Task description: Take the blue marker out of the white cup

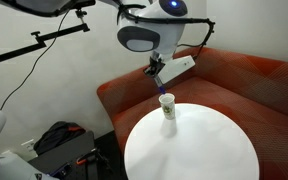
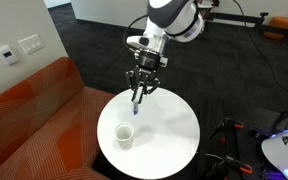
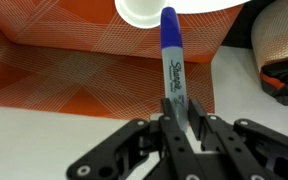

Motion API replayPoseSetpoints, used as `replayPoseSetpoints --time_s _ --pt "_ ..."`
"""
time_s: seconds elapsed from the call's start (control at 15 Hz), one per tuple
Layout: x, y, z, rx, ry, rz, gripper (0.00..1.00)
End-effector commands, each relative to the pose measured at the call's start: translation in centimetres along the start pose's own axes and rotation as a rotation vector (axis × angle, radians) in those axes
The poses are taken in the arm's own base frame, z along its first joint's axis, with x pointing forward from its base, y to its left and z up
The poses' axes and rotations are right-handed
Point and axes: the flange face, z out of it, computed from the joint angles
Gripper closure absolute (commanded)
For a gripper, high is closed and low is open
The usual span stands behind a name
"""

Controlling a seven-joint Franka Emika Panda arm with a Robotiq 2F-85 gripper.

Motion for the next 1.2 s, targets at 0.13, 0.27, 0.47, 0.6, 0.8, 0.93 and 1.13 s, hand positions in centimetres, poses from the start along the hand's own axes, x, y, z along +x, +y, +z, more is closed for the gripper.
replayPoseSetpoints --time_s 0.13,0.27,0.47,0.6,0.8,0.93,1.13 --pt "-2.4 -3.0 -2.5 -0.098 -0.075 0.118 0.94" --pt "-3.9 -3.0 -2.3 -0.115 -0.107 0.178 0.94" --pt "-5.9 -3.0 -1.8 -0.140 -0.152 0.284 0.94" --pt "-7.2 -2.7 -1.4 -0.149 -0.168 0.378 0.94" --pt "-8.9 -2.4 -0.5 -0.124 -0.141 0.519 0.94" --pt "-9.9 -2.3 0.1 -0.102 -0.118 0.611 0.94" --pt "-11.2 -1.9 1.0 -0.106 -0.134 0.760 0.94"
